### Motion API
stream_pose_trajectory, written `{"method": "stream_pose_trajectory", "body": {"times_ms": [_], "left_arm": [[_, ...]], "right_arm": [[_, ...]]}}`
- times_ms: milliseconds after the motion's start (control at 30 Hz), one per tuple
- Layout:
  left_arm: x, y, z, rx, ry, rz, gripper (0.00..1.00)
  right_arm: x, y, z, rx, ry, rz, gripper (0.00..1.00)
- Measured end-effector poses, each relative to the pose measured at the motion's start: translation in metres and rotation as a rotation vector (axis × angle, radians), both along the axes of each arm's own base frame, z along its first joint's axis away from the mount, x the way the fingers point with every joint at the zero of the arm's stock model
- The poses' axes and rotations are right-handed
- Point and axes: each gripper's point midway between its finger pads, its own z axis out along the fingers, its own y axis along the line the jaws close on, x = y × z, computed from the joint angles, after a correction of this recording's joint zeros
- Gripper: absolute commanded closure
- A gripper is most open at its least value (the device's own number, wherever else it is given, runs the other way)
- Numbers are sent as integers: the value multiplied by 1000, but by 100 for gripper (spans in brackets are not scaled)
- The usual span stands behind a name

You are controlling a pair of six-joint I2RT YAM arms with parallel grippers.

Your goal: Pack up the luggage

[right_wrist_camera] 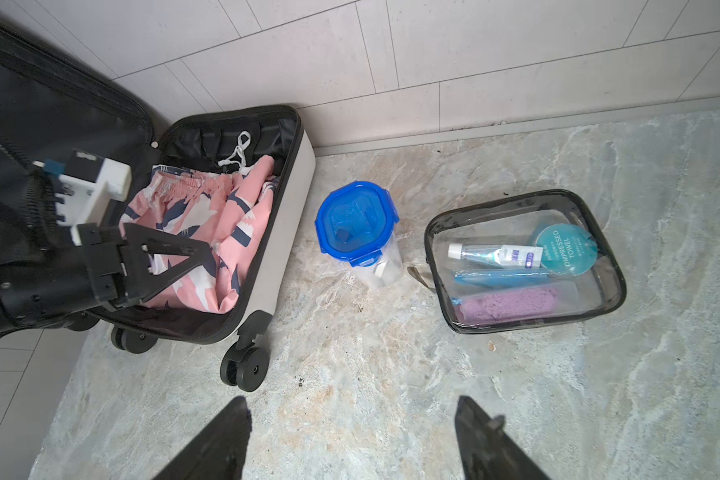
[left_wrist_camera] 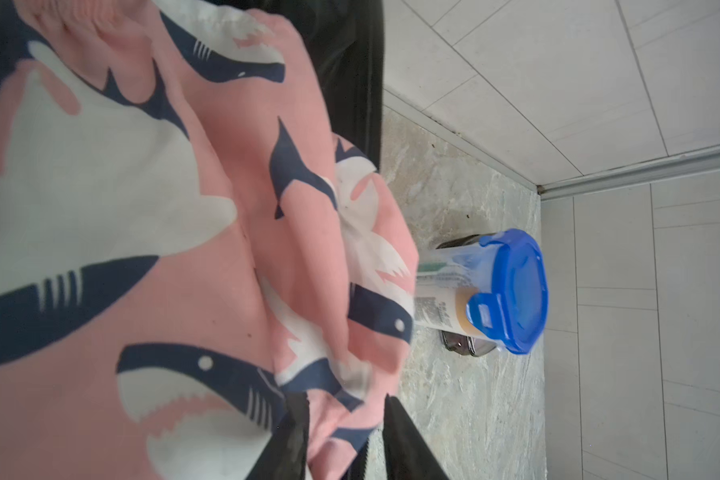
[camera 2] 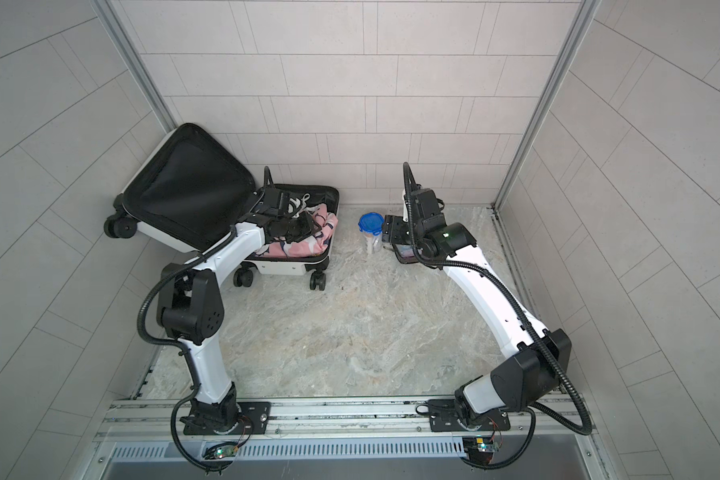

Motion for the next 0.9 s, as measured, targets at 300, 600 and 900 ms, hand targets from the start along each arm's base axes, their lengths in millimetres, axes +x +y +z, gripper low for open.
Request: {"method": "stream_pose_trajectory", "body": {"times_ms": [300,600,900], "left_arm": [[31,2,-73,45,109,36,68],[47,16,-101,124,178,90,65],[49,13,-91,126,184,42,47]], "right_arm": [[-2,-19,-21,-10,28,-45,22],[-4,-39,-21,-9,29,-91,20],[-3,-73,-22,2,30,-169,19]]}}
